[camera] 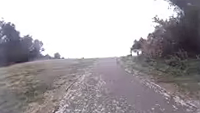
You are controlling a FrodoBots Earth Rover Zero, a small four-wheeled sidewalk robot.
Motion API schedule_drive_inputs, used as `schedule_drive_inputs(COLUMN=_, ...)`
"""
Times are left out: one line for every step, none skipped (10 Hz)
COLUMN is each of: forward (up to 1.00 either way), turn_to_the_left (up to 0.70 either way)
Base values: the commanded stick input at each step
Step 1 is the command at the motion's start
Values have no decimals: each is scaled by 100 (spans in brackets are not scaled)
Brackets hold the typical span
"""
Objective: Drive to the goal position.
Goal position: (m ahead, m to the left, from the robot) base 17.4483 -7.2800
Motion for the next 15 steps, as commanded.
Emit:
schedule_drive_inputs(forward=60, turn_to_the_left=0)
schedule_drive_inputs(forward=60, turn_to_the_left=0)
schedule_drive_inputs(forward=60, turn_to_the_left=-1)
schedule_drive_inputs(forward=60, turn_to_the_left=-7)
schedule_drive_inputs(forward=60, turn_to_the_left=-14)
schedule_drive_inputs(forward=60, turn_to_the_left=-15)
schedule_drive_inputs(forward=60, turn_to_the_left=-15)
schedule_drive_inputs(forward=60, turn_to_the_left=-15)
schedule_drive_inputs(forward=60, turn_to_the_left=-15)
schedule_drive_inputs(forward=60, turn_to_the_left=-13)
schedule_drive_inputs(forward=60, turn_to_the_left=-6)
schedule_drive_inputs(forward=60, turn_to_the_left=0)
schedule_drive_inputs(forward=60, turn_to_the_left=0)
schedule_drive_inputs(forward=60, turn_to_the_left=0)
schedule_drive_inputs(forward=60, turn_to_the_left=0)
